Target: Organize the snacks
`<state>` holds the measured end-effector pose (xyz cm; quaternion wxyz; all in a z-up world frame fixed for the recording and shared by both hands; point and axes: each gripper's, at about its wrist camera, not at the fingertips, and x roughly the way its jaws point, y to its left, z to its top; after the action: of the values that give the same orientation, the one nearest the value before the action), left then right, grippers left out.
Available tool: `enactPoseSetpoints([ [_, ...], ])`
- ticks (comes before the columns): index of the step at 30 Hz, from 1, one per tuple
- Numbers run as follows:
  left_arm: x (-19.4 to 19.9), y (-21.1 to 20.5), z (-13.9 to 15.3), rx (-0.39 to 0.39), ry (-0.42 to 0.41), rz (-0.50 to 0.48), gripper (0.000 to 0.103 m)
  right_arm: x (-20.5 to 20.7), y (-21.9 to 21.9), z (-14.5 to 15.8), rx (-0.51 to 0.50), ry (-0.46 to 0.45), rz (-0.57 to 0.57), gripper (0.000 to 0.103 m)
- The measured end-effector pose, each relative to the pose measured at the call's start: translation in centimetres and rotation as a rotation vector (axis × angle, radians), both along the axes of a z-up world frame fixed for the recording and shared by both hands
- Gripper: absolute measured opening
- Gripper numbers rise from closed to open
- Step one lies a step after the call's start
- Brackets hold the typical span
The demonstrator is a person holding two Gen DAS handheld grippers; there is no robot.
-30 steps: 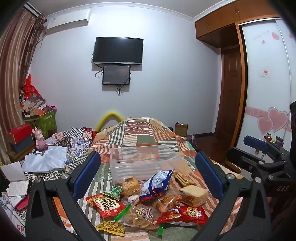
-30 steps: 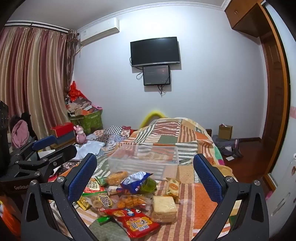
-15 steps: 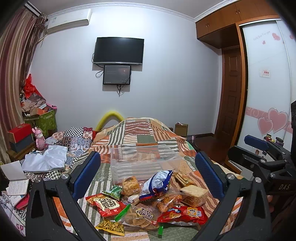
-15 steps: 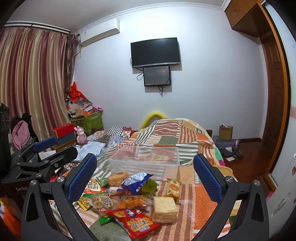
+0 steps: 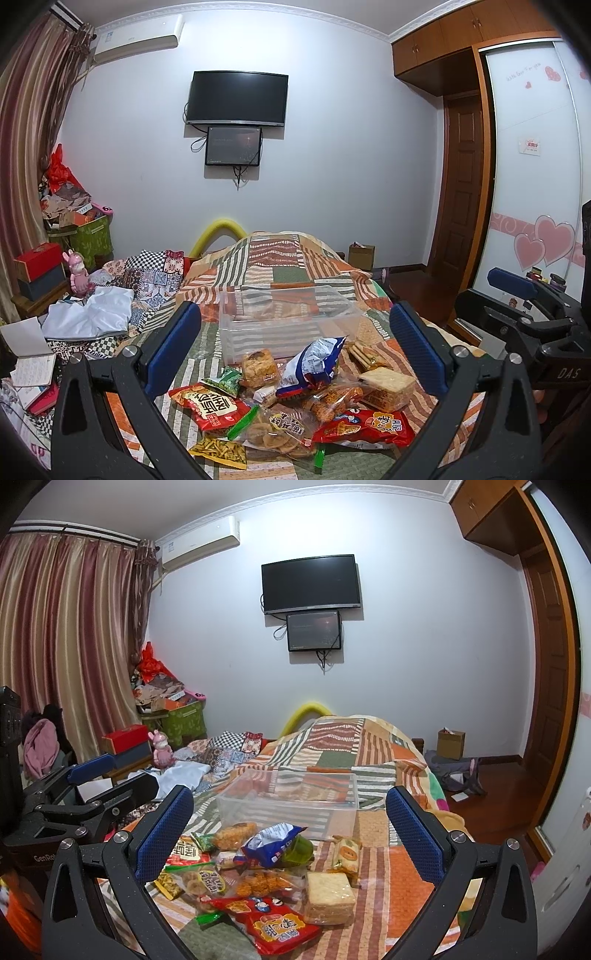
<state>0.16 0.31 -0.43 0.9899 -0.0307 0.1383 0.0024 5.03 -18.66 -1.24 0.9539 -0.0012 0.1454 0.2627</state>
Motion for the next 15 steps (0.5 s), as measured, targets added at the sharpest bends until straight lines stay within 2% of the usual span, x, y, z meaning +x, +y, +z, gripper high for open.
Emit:
enactPoseSetpoints([
  [11, 0.9, 0.2, -1.1, -0.005, 0.017, 0.007, 0.103, 0.5, 0.1, -0.5, -0.004, 0.017, 0.004, 0.103],
  [15, 2.1, 0.4, -2.0, -0.02, 0.057, 0.007, 0.103, 1.2, 0.2, -1.0, -0.009, 0.039, 0.006, 0.103],
])
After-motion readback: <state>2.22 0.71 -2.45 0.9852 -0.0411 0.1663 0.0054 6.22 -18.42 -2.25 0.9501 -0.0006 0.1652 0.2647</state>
